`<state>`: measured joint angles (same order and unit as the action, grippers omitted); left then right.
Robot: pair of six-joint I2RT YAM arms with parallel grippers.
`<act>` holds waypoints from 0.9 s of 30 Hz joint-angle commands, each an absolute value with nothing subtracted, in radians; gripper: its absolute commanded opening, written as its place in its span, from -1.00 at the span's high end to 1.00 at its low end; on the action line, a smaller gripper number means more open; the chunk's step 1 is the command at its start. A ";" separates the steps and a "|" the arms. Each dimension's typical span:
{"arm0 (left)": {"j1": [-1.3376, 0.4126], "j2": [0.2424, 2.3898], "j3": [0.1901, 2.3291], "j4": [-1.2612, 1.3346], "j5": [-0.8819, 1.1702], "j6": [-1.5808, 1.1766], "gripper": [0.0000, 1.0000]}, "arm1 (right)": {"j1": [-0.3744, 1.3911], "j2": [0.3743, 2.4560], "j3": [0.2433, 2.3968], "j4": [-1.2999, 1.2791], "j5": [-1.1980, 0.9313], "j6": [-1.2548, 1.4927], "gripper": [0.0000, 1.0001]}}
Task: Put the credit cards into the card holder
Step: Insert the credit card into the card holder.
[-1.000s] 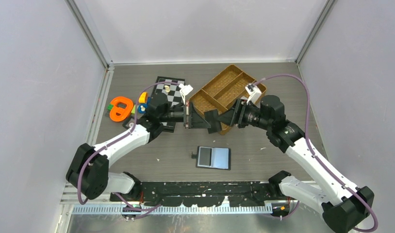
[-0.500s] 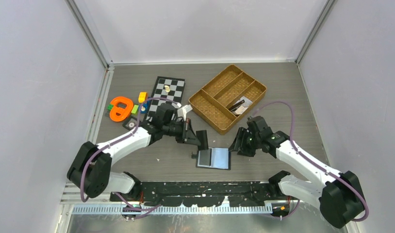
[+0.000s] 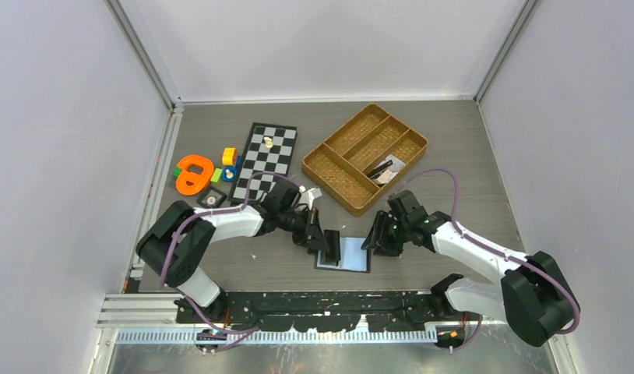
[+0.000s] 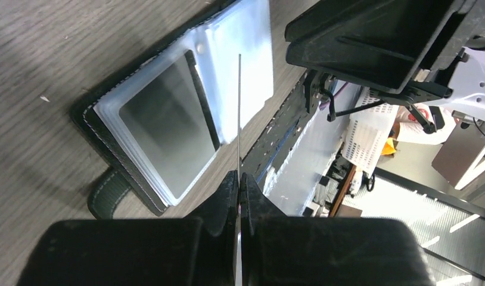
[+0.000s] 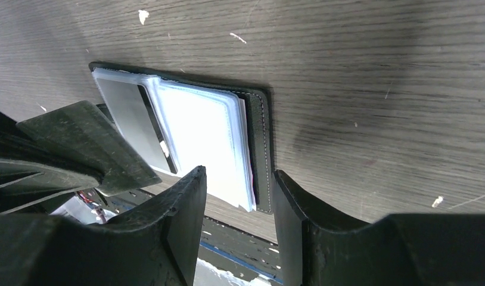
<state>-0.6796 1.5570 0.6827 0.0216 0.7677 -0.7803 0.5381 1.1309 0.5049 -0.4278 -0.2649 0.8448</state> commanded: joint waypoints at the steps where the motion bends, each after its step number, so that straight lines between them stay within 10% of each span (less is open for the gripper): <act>1: -0.686 1.617 0.677 0.134 0.826 -0.802 1.00 | 0.549 1.149 0.490 -0.365 -0.279 0.861 0.00; 27: -0.686 1.750 0.695 0.194 0.856 -0.769 1.00 | 0.563 1.189 0.477 -0.345 -0.279 0.873 0.04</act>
